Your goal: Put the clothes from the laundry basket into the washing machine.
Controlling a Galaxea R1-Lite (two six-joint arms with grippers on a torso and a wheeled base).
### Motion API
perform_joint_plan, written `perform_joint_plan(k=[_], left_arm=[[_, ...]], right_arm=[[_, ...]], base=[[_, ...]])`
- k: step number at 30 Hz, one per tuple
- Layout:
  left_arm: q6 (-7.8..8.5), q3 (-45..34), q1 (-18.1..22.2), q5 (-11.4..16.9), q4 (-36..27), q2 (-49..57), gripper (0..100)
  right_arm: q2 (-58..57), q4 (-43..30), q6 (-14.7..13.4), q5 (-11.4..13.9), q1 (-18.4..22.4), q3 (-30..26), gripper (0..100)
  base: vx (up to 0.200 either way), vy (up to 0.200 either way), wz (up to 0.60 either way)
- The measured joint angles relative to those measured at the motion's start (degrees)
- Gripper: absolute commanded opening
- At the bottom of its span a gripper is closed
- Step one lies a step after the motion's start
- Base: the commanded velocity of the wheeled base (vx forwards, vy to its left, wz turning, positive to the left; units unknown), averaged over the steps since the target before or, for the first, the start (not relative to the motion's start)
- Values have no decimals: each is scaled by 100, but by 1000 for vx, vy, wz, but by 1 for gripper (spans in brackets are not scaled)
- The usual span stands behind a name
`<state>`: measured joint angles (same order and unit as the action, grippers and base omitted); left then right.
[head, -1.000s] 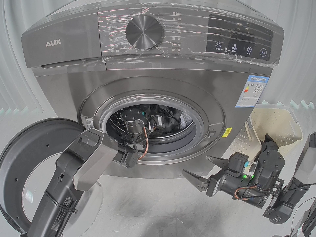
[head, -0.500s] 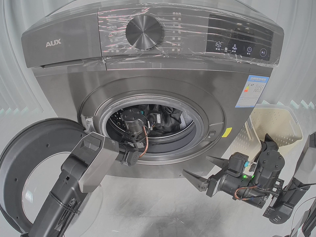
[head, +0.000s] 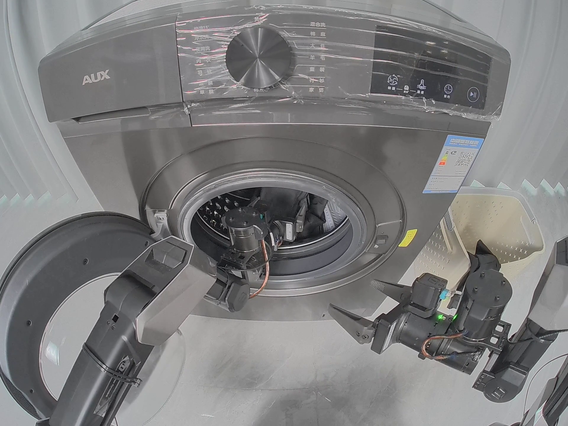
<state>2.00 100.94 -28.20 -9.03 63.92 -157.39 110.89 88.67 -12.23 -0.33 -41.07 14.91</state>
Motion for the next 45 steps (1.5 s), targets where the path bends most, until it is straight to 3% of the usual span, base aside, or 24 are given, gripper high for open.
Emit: perform_joint_plan(k=[28,37,45], left_arm=[[-23,-5058,-923,375,1875,2277,100],[-556,-6985,-1290,371,2302,3842,100],[-857,-8672,-1546,26,2359,5503,100]], right_arm=[[-276,-13,7,101,108,-119,100],[-524,-22,139,35,177,-436,100],[-1276,-33,273,-180,315,-1023,100]], base=[[0,0,0],[0,0,0],[0,0,0]])
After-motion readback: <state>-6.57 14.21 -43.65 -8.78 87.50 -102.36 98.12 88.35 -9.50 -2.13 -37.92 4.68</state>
